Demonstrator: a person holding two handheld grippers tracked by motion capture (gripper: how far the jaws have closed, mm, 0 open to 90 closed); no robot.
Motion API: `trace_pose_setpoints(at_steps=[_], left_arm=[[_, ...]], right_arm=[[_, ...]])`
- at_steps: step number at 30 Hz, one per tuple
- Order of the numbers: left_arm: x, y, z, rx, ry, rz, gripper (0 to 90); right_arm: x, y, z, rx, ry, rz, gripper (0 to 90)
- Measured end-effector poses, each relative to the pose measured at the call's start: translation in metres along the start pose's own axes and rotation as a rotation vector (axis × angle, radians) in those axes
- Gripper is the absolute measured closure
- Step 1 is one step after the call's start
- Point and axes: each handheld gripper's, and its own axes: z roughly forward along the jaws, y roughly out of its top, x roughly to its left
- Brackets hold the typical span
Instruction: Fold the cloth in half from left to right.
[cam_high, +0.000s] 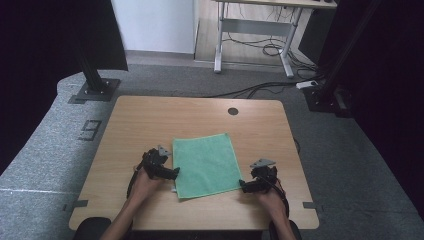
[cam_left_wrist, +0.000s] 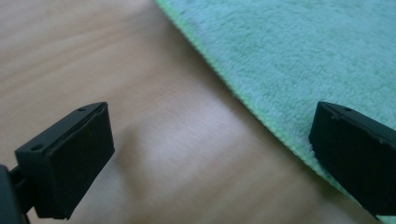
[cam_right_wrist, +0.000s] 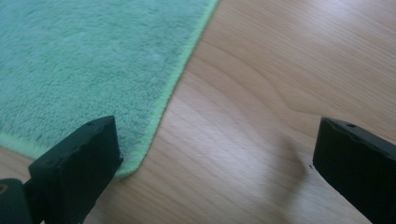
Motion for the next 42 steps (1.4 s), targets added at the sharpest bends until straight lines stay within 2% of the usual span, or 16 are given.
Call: trace_pose_setpoints(at_steps=[1,2,6,9,11,13,15,17,19,20,23,29,33,37,42], left_arm=[[-0.003,-0.001,-0.001,0.002,-0.006,0.000,0.1],[-0.007,-0.003,-0.002,0.004,-0.017,0.004,0.1],[-0.017,-0.004,-0.004,0.013,-0.055,0.027,0.1],[-0.016,-0.004,-0.003,0.007,-0.079,0.037,0.0],[-0.010,-0.003,-0.003,-0.003,-0.090,0.018,0.0],[-0.002,-0.001,-0.004,-0.016,-0.077,0.000,0.0],[0.011,0.003,-0.007,-0.041,-0.041,-0.022,0.0],[0.016,0.006,-0.007,-0.048,-0.029,-0.032,0.0],[0.029,0.013,-0.007,-0.057,0.009,-0.047,0.0],[0.029,0.013,-0.007,-0.057,0.009,-0.047,0.0],[0.040,0.024,-0.004,-0.075,0.031,-0.059,0.0],[0.046,0.036,0.004,-0.090,0.050,-0.062,0.0],[0.052,0.042,0.015,-0.070,0.079,-0.063,0.0],[0.058,0.043,0.024,-0.059,0.081,-0.090,0.0],[0.061,0.042,0.034,-0.033,0.095,-0.095,0.0]], right_arm=[[-0.006,-0.002,0.000,-0.003,-0.012,0.014,0.6],[-0.006,-0.002,0.000,-0.003,-0.012,0.014,0.6],[-0.021,-0.006,-0.001,-0.007,-0.021,0.060,0.7],[-0.025,-0.008,-0.001,-0.012,-0.015,0.079,0.7],[-0.026,-0.009,-0.001,-0.013,-0.010,0.084,0.5],[-0.026,-0.009,0.000,-0.014,-0.008,0.086,0.0],[-0.029,-0.010,0.001,-0.019,0.006,0.104,0.0],[-0.029,-0.011,0.001,-0.021,0.010,0.101,0.0],[-0.029,-0.011,0.001,-0.022,0.009,0.102,0.0],[-0.029,-0.011,0.001,-0.023,0.009,0.101,0.0],[-0.029,-0.011,0.001,-0.026,0.010,0.100,0.0],[-0.029,-0.012,0.001,-0.031,0.011,0.100,0.0],[-0.029,-0.012,0.001,-0.033,0.011,0.101,0.0],[-0.029,-0.012,0.001,-0.035,0.010,0.100,0.0],[-0.029,-0.012,0.001,-0.036,0.009,0.101,0.0]])
